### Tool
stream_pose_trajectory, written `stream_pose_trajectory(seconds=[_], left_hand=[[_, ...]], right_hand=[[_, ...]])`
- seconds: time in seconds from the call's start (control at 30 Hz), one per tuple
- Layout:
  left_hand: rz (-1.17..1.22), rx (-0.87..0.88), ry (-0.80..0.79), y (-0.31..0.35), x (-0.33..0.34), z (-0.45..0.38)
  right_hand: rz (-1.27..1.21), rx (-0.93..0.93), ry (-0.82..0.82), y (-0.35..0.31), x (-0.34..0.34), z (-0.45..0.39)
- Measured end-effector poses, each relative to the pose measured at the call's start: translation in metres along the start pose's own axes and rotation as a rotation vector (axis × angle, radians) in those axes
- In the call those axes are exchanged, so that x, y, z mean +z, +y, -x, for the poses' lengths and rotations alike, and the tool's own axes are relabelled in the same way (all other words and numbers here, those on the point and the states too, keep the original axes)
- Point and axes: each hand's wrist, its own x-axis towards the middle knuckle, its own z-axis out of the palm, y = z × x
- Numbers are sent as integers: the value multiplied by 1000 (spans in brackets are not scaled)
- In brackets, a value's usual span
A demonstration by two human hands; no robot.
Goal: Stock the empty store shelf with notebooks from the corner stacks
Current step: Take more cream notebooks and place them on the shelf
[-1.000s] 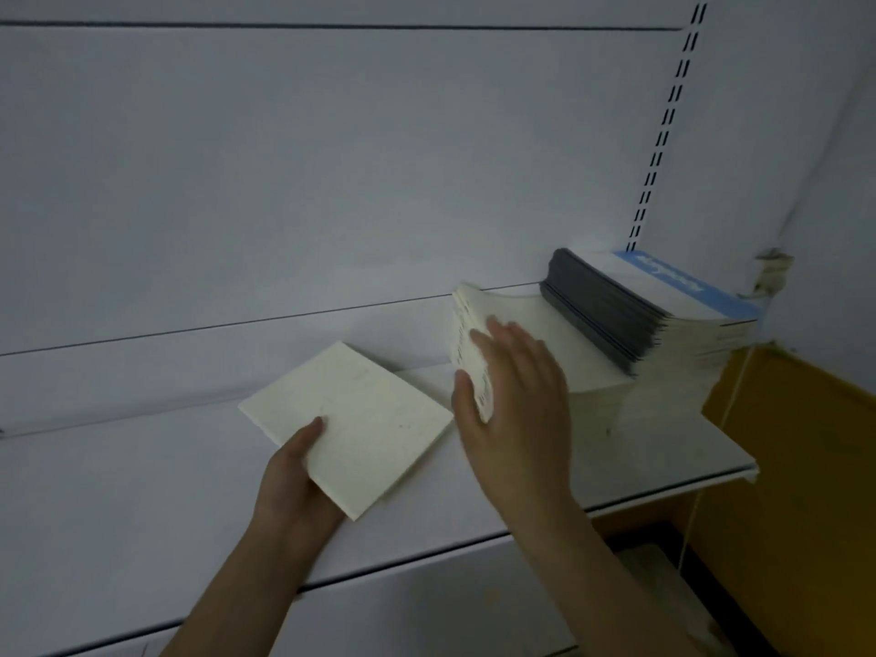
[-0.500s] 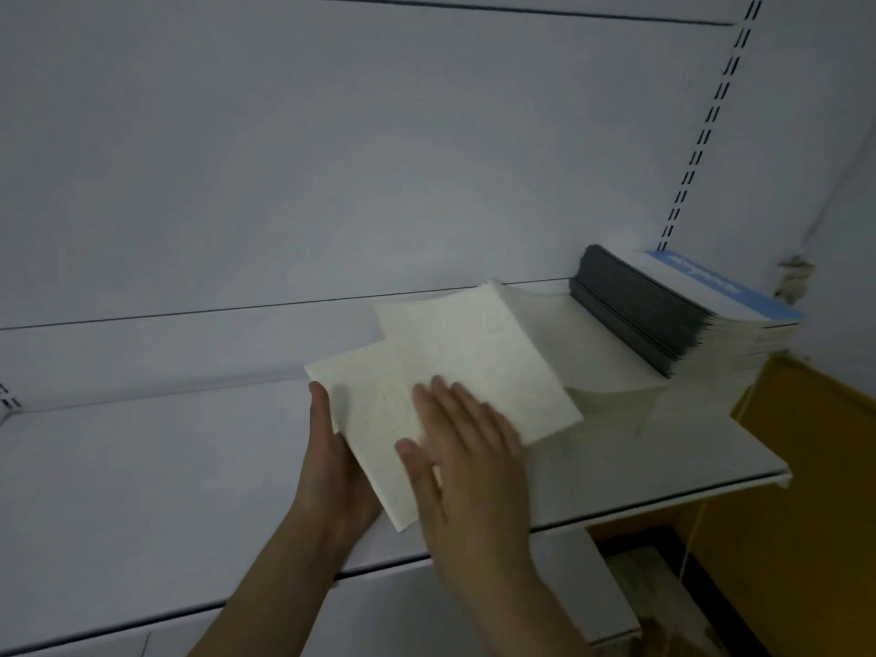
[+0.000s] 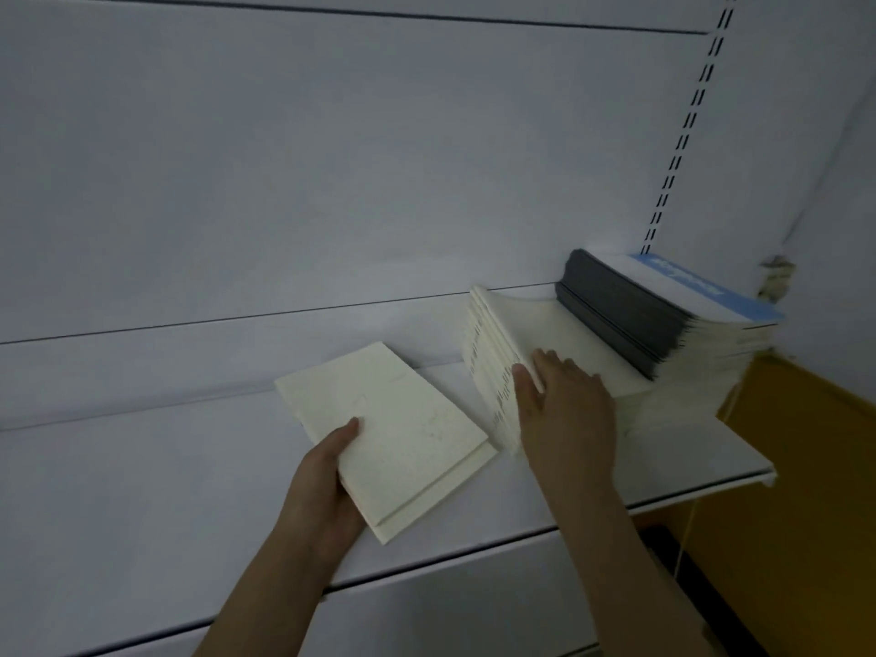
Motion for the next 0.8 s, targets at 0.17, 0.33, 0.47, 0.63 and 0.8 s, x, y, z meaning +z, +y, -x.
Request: stream_pose_trajectory(seconds=[0.17, 0.33, 0.47, 0.63, 0.8], left_hand=[[-36, 4, 19, -1, 5, -1], [-49, 21, -34, -1, 10, 2], [-49, 13, -18, 0, 6, 6], [-107, 96, 38, -1, 3, 5], [-150, 110, 29, 0, 3, 8]], right_hand=[[-311, -28, 258, -21, 1, 33], [-236, -322, 81, -57, 15, 76], [-513, -399, -270, -62, 44, 95], [-719, -285, -277, -60, 27, 71], [-798, -258, -350, -61, 28, 72]])
